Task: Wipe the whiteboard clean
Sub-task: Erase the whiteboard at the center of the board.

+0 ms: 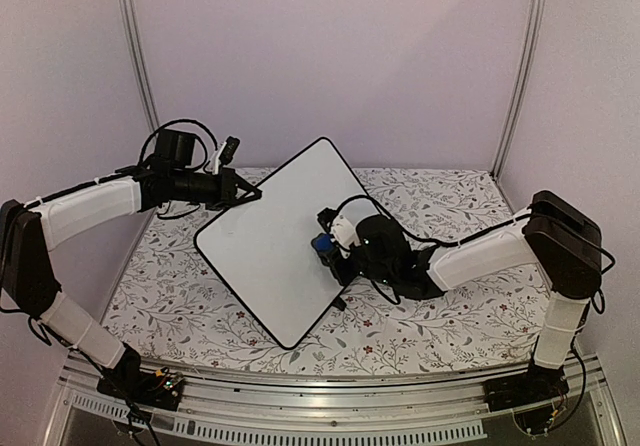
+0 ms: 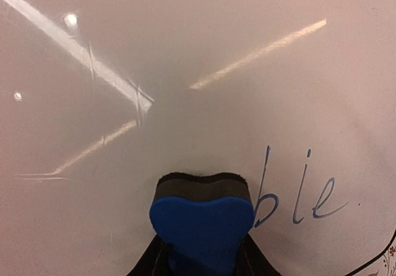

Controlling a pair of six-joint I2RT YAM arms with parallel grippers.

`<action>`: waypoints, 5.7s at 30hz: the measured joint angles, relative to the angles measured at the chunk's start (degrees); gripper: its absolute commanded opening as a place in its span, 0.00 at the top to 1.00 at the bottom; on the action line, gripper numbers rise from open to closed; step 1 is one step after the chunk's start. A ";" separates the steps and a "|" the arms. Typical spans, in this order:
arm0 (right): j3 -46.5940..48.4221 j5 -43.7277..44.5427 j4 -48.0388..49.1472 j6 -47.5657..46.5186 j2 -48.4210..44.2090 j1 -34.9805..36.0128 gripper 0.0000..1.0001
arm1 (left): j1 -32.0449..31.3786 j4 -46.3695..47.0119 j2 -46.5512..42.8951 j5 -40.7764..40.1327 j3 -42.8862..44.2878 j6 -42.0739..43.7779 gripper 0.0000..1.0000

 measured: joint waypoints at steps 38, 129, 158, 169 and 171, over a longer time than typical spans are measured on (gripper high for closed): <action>0.26 0.76 0.20 0.59 0.02 1.84 0.70 | 0.02 0.02 0.00 0.07 0.00 0.09 1.00; 2.03 -2.25 2.71 0.70 1.53 -3.78 0.69 | 0.07 0.02 0.07 0.04 -0.02 -0.13 1.00; 14.86 -2.51 -1.90 -3.10 3.87 -5.75 0.69 | 0.07 0.09 0.07 0.26 -0.02 0.15 1.00; 2.67 -3.17 1.92 0.17 1.62 -5.75 0.69 | 0.09 0.02 0.07 0.07 -0.02 -0.26 1.00; 1.79 -3.17 2.10 0.68 1.40 -5.75 0.69 | 0.09 0.04 0.07 0.07 -0.02 -0.24 1.00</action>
